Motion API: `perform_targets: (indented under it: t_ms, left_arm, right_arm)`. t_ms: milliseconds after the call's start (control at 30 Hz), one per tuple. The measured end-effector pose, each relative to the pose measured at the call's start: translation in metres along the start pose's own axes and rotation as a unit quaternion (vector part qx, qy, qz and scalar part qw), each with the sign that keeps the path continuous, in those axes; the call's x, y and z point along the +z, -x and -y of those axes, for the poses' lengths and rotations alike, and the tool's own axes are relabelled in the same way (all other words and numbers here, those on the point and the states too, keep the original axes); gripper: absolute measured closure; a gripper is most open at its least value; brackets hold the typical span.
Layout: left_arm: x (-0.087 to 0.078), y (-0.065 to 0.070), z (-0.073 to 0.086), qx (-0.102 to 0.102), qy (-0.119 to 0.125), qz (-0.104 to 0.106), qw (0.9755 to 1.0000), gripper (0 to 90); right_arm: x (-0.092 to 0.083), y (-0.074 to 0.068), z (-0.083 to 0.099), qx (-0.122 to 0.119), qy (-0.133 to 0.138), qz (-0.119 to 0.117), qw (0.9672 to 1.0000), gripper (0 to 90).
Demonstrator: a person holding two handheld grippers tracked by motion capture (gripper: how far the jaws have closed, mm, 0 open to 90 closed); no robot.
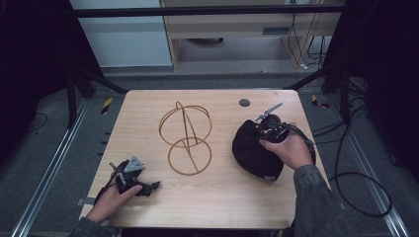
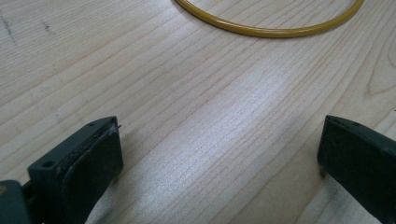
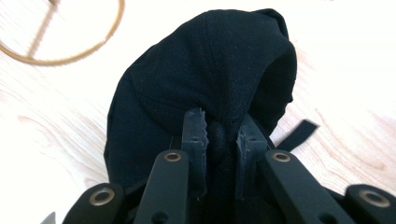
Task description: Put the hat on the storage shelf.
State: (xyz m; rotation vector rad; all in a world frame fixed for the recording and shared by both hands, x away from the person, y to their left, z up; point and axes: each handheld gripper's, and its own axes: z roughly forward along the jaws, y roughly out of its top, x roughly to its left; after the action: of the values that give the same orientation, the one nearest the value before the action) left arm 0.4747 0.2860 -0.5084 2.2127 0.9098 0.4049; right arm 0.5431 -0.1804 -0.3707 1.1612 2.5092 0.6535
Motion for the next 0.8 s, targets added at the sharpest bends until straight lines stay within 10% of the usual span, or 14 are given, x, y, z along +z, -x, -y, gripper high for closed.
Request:
perform_targets:
  t_ms: [800]
  left_arm:
    - [0.0,0.0,0.0,-0.001,0.002,0.0,1.0,0.0]
  right_arm:
    - [-0.094,-0.014,-0.026,-0.016,0.111,0.009,0.9937,77.9]
